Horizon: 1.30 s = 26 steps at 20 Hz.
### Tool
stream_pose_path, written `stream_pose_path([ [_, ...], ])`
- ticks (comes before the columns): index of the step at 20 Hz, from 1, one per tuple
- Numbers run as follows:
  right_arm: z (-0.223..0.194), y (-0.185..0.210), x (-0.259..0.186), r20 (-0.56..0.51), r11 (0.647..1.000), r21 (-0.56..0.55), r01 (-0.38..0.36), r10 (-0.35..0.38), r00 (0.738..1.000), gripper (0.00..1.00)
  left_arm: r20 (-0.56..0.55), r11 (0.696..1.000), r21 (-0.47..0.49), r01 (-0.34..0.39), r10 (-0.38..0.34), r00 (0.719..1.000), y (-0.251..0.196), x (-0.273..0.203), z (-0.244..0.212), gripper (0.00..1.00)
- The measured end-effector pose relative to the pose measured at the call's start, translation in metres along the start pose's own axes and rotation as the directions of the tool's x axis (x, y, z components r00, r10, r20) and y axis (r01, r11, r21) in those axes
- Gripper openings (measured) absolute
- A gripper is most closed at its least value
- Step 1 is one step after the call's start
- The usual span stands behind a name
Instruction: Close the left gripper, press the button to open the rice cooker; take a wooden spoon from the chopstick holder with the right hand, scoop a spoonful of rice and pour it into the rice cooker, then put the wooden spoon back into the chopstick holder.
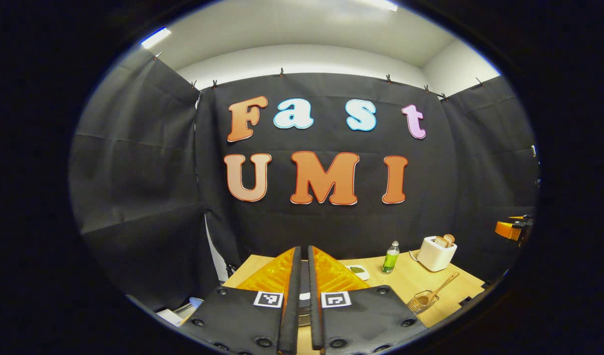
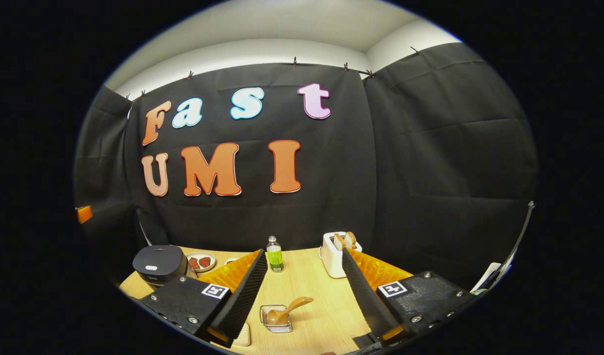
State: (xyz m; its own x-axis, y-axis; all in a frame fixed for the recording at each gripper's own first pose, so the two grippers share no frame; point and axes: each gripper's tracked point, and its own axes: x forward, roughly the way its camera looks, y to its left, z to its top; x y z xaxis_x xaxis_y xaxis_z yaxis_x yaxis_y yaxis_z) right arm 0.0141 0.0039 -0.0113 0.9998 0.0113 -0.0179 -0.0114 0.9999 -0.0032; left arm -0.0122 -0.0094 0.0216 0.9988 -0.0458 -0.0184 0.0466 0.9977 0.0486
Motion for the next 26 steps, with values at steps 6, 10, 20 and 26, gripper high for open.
stream_pose_path([
  [6,-0.004,0.000,0.001,-0.007,1.000,0.004,-0.003,0.003,1.000,0.94,-0.037,0.999,0.002,0.040,-0.040,0.999,-0.013,0.022,-0.034,0.04],
  [10,-0.008,0.001,0.002,-0.017,1.000,0.000,-0.004,0.004,1.000,0.94,-0.083,0.996,-0.013,0.086,-0.087,0.993,-0.028,0.044,-0.052,0.04],
  [20,-0.021,-0.005,0.001,-0.052,1.000,-0.007,0.013,-0.013,0.999,0.94,-0.229,0.991,-0.069,0.112,-0.125,0.965,-0.040,0.128,-0.115,0.02],
  [26,-0.030,-0.010,0.002,-0.078,1.000,0.001,0.030,-0.029,0.997,0.94,-0.390,0.993,-0.076,0.085,-0.108,0.914,-0.028,0.166,-0.189,0.04],
])
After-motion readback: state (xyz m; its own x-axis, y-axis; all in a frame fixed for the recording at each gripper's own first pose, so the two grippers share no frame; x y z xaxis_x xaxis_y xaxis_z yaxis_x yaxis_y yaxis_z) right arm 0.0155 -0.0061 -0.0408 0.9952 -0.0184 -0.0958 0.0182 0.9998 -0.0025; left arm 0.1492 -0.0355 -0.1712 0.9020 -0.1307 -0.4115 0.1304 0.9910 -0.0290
